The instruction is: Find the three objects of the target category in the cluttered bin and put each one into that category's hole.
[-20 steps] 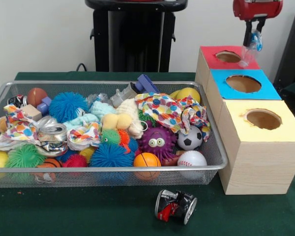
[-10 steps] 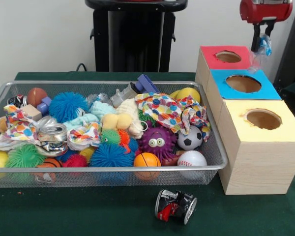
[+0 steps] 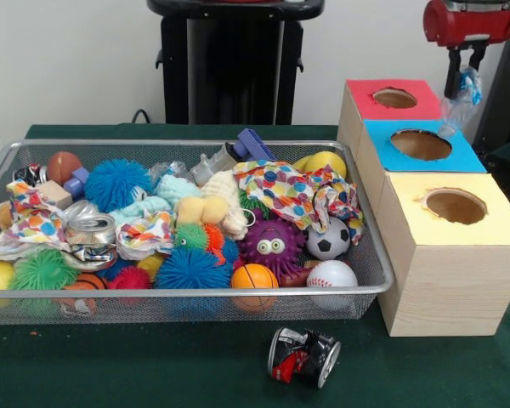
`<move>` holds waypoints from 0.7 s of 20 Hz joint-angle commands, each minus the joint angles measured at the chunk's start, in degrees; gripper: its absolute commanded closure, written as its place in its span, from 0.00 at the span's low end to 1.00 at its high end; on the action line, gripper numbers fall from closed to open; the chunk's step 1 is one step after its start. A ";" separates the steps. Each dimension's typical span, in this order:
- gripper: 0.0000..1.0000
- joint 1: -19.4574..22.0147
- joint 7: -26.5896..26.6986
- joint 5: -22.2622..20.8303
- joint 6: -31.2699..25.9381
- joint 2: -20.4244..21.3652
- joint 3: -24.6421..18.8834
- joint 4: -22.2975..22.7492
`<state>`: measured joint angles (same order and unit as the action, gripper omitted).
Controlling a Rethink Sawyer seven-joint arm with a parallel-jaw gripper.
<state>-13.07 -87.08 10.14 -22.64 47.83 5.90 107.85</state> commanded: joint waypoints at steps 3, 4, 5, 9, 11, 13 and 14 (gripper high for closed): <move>1.00 3.82 -8.74 -0.41 -3.14 -3.27 -2.10 -0.48; 1.00 4.05 -8.56 -0.55 -3.02 -3.09 -2.24 -0.02; 1.00 4.33 -8.32 -0.71 -2.81 -3.02 -2.41 0.37; 1.00 4.93 -8.06 -1.19 -2.25 -3.05 -2.52 1.04; 1.00 5.11 -8.08 -1.47 -1.83 -3.20 -2.45 1.41; 1.00 5.44 -8.28 -1.38 -1.50 -3.61 -2.86 1.73; 1.00 5.85 -8.41 -1.17 -0.70 -4.04 -3.41 2.10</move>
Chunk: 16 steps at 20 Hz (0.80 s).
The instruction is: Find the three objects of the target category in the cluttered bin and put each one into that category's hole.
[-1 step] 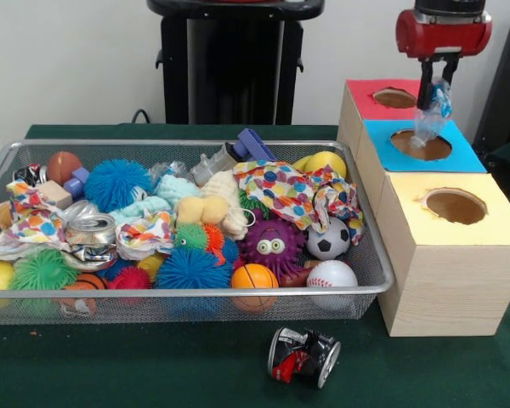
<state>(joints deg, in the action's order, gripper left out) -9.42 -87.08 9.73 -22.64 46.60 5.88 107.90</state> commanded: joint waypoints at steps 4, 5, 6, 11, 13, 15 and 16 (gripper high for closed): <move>1.00 3.20 -8.64 -0.49 1.65 -4.37 -4.90 2.77; 1.00 3.32 -8.77 -0.45 1.83 -4.49 -5.03 2.95; 1.00 3.57 -8.81 -0.32 2.07 -4.64 -5.39 3.17; 1.00 3.61 -9.51 -0.52 3.68 -5.75 -5.64 3.53; 1.00 3.82 -9.43 -0.66 4.16 -6.16 -5.82 3.62; 1.00 4.01 -9.44 -0.68 4.55 -6.36 -5.95 3.86; 1.00 4.03 -9.45 -0.71 4.61 -6.45 -5.98 3.93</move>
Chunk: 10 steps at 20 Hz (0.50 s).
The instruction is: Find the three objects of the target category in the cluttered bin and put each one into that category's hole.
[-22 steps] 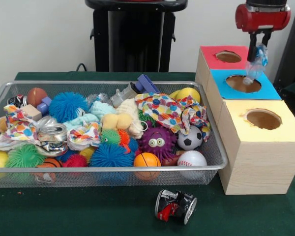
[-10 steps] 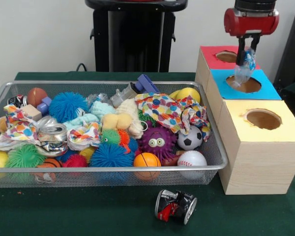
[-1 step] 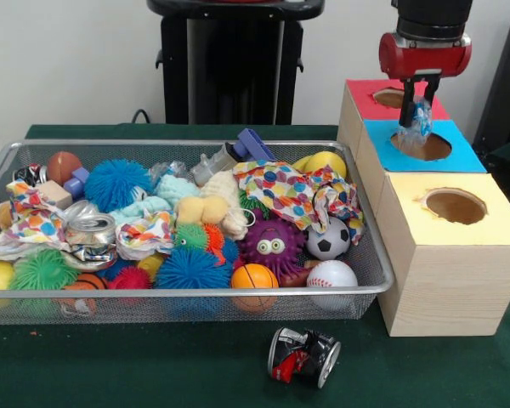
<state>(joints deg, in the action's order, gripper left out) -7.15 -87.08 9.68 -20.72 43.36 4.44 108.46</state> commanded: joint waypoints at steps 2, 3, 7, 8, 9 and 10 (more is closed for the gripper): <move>1.00 1.84 -9.50 -0.66 3.04 -3.40 -4.69 3.58; 1.00 1.83 -9.54 -0.64 3.14 -3.47 -4.75 3.66; 1.00 1.97 -9.75 -0.47 4.10 -3.91 -5.35 4.03; 1.00 1.89 -9.80 -0.57 4.44 -4.11 -5.34 3.95; 0.00 1.86 -10.06 -0.56 5.00 -4.13 -5.35 3.97; 0.00 1.19 -10.41 -0.50 4.23 -4.37 -4.47 3.43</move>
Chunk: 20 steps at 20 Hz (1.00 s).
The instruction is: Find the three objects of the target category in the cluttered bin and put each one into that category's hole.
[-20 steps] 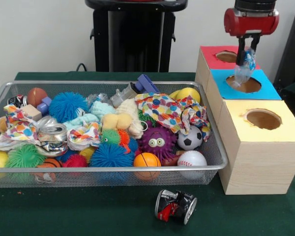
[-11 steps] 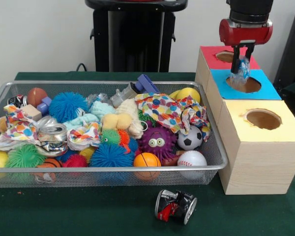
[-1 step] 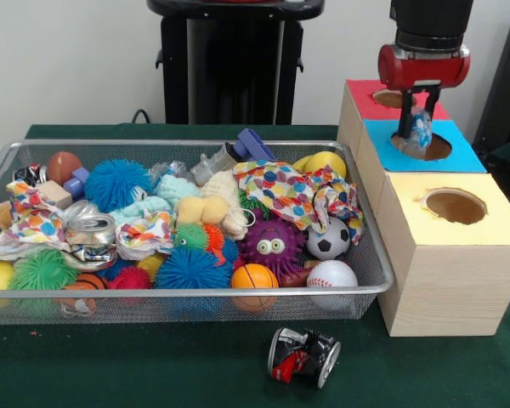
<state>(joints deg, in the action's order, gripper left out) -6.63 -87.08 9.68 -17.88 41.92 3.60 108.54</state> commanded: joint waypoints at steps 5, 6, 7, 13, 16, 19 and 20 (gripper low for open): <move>0.00 -1.43 -10.14 -1.52 0.33 -2.60 -0.99 1.34; 0.00 -1.20 -9.82 -1.26 -1.11 -1.95 -1.18 1.17; 0.00 -0.97 -9.49 -1.00 -2.55 -1.30 -1.38 1.01; 0.00 -0.84 -6.13 -2.41 -12.34 2.60 0.12 -2.28; 0.00 0.19 -3.46 -3.86 -15.91 3.91 0.14 -4.12; 0.00 1.38 -1.83 -4.77 -20.47 5.57 -0.20 -5.82; 0.00 1.98 -1.31 -5.15 -21.35 5.88 -0.53 -6.33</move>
<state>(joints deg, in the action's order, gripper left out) -7.43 -87.08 7.94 -29.07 45.46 4.26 107.07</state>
